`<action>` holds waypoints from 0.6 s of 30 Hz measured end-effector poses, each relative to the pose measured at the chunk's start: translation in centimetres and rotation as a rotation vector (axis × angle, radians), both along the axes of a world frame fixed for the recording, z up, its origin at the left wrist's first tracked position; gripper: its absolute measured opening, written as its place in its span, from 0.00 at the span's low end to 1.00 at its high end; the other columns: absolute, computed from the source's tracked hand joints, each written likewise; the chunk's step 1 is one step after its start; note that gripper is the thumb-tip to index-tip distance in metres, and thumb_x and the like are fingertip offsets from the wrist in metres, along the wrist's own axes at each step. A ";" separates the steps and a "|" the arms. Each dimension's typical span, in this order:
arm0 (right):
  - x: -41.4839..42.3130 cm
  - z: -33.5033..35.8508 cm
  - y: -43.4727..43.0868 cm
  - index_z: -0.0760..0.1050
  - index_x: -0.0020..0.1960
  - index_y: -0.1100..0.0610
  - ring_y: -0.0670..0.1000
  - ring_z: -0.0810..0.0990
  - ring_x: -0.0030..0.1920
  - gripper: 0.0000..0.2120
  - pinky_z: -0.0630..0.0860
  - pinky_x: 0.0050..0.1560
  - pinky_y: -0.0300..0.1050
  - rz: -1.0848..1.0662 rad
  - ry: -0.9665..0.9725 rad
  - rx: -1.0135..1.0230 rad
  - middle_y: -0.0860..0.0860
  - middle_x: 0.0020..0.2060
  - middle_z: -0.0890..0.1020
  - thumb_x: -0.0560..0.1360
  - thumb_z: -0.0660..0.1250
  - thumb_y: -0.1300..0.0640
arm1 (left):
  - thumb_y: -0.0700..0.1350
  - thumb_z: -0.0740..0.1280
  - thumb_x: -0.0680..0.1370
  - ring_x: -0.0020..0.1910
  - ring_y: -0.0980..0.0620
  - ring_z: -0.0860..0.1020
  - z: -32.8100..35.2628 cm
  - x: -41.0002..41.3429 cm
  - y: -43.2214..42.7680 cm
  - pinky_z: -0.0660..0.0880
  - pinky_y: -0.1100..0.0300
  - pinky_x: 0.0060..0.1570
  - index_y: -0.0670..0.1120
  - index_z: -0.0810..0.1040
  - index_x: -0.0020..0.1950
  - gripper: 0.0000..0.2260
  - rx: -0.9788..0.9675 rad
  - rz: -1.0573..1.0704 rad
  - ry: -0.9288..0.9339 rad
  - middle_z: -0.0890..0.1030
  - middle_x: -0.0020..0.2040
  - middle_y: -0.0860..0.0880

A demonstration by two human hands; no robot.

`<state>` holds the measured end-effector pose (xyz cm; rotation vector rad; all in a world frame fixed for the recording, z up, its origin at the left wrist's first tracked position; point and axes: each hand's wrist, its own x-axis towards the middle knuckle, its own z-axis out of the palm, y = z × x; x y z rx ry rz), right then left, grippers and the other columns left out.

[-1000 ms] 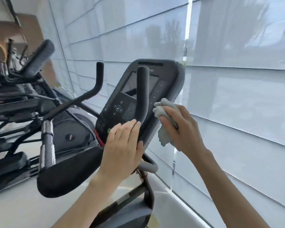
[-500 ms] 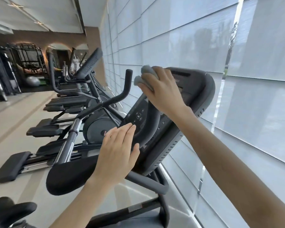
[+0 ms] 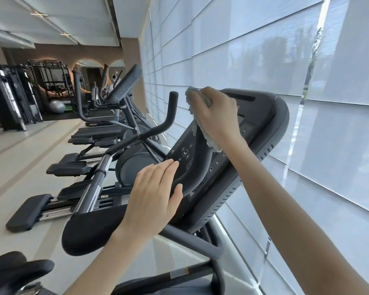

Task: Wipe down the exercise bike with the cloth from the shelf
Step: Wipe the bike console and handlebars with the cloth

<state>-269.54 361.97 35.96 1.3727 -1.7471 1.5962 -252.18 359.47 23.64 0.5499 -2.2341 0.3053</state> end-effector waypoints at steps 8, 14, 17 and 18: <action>1.6 -6.0 0.2 0.57 0.73 0.51 0.38 0.65 0.46 0.23 0.62 0.42 0.36 0.047 -0.160 -0.168 0.50 0.60 0.72 0.79 0.54 0.48 | 0.48 0.58 0.78 0.60 0.48 0.76 -0.3 1.0 0.5 0.67 0.54 0.63 0.40 0.75 0.64 0.19 0.021 -0.011 0.013 0.78 0.61 0.46; 4.0 -13.6 1.5 0.46 0.77 0.55 0.45 0.65 0.60 0.29 0.65 0.55 0.38 0.057 -0.079 -0.076 0.59 0.68 0.62 0.80 0.55 0.53 | 0.47 0.58 0.78 0.59 0.48 0.76 -0.8 1.2 0.4 0.66 0.54 0.63 0.40 0.75 0.64 0.19 0.013 -0.024 0.015 0.79 0.60 0.47; 3.4 -11.9 1.5 0.54 0.75 0.64 0.62 0.63 0.68 0.25 0.69 0.65 0.54 -0.030 0.140 -0.063 0.67 0.71 0.55 0.81 0.57 0.59 | 0.47 0.57 0.78 0.58 0.48 0.76 -1.2 1.6 0.4 0.67 0.53 0.64 0.40 0.77 0.61 0.18 0.010 -0.027 0.010 0.80 0.56 0.47; 3.0 -10.6 1.3 0.57 0.73 0.66 0.66 0.61 0.69 0.23 0.68 0.65 0.59 -0.070 0.223 -0.058 0.69 0.70 0.55 0.81 0.57 0.61 | 0.47 0.57 0.78 0.57 0.48 0.77 -1.3 1.9 0.3 0.66 0.52 0.64 0.40 0.77 0.61 0.17 0.006 -0.022 0.004 0.81 0.56 0.47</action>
